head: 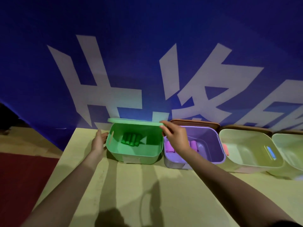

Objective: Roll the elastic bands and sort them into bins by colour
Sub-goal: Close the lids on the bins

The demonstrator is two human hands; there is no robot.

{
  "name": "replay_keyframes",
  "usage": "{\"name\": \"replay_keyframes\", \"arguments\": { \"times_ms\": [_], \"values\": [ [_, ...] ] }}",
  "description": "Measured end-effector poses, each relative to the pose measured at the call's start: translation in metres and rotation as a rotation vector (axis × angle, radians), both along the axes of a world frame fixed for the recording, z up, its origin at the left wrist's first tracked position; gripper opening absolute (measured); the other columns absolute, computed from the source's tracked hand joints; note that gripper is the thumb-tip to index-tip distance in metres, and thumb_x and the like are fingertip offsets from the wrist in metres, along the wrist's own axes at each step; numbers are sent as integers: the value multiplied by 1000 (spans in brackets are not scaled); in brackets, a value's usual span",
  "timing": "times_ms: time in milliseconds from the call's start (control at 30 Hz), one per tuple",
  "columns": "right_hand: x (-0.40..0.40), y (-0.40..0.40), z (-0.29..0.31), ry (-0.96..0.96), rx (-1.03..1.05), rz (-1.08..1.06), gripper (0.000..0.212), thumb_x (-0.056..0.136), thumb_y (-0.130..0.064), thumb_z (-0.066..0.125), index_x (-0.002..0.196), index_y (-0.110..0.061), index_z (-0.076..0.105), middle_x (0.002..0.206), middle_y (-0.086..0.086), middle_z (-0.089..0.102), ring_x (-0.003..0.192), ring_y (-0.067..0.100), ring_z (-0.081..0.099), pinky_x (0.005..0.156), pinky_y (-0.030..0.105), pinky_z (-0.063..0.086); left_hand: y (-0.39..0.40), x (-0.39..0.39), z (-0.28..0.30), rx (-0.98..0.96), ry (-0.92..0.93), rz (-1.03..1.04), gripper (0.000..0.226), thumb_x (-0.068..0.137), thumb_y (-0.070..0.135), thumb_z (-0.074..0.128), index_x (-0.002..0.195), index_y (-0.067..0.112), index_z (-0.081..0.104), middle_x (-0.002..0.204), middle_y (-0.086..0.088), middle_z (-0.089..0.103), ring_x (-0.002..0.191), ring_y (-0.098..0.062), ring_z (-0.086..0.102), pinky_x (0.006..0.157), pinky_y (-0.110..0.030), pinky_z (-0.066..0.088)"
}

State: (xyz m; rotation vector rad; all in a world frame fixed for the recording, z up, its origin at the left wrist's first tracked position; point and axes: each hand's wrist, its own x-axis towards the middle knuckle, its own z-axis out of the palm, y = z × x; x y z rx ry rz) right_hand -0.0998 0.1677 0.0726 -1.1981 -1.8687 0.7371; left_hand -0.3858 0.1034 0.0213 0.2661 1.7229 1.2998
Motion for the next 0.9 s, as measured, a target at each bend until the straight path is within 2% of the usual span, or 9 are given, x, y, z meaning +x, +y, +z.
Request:
{"name": "replay_keyframes", "arguments": {
  "times_ms": [67,233,333,433,500,567,633,800,900],
  "values": [
    [3,-13,-10,-57,55,22,37,88,-44,58,109,-16,72,71,1,70,62,14,64,66,25,49,-4,2,7,34,11,38,54,101,48,28,115,6,59,117,-11,63,108,-27,57,94,-38,42],
    [4,-40,-30,-147,24,66,26,90,-26,66,113,-16,68,71,1,66,63,8,52,63,21,41,-4,6,26,70,-49,0,60,93,61,40,116,10,62,110,-7,65,104,-23,58,91,-36,44],
    [3,-53,-36,-208,-70,85,25,91,-26,64,114,-15,66,63,-11,54,63,4,49,59,18,34,1,10,31,5,3,-63,38,91,40,59,115,10,62,109,-8,65,96,-24,60,85,-33,47],
    [1,-55,-39,-306,-226,-3,26,93,-36,59,112,-18,59,57,-11,52,62,8,52,56,27,33,3,13,25,-95,242,-94,25,91,18,60,110,3,63,114,-16,65,93,-26,59,85,-35,47],
    [0,-51,-36,-323,-329,-87,35,93,-39,57,118,-15,52,70,-4,63,76,19,61,61,30,39,-3,13,18,-110,388,-111,17,91,15,57,104,6,65,113,-16,66,92,-27,59,82,-34,46],
    [-1,-45,-34,-344,-402,-130,43,94,-39,55,125,-11,48,97,10,69,96,28,63,72,33,44,-11,14,11,-105,453,-110,25,92,12,53,114,5,65,117,-14,65,99,-30,59,82,-33,45],
    [-4,-39,-32,-400,-441,-132,46,94,-40,54,128,-9,48,115,15,65,108,32,59,79,34,45,-20,17,7,-105,494,-129,32,94,10,50,124,7,61,123,-12,63,107,-30,58,84,-33,45],
    [-8,-31,-34,-475,-488,-110,39,94,-29,56,124,-7,49,119,15,64,111,33,58,82,34,45,-24,25,5,-121,561,-183,34,98,12,42,129,9,56,124,-12,61,110,-30,56,85,-33,44],
    [-9,-28,-34,-491,-449,-97,40,95,-29,54,130,-12,46,121,12,63,110,32,58,85,34,46,-16,21,6,-192,649,-242,35,98,16,41,129,8,55,124,-15,60,109,-34,55,85,-36,44]
  ]
}}
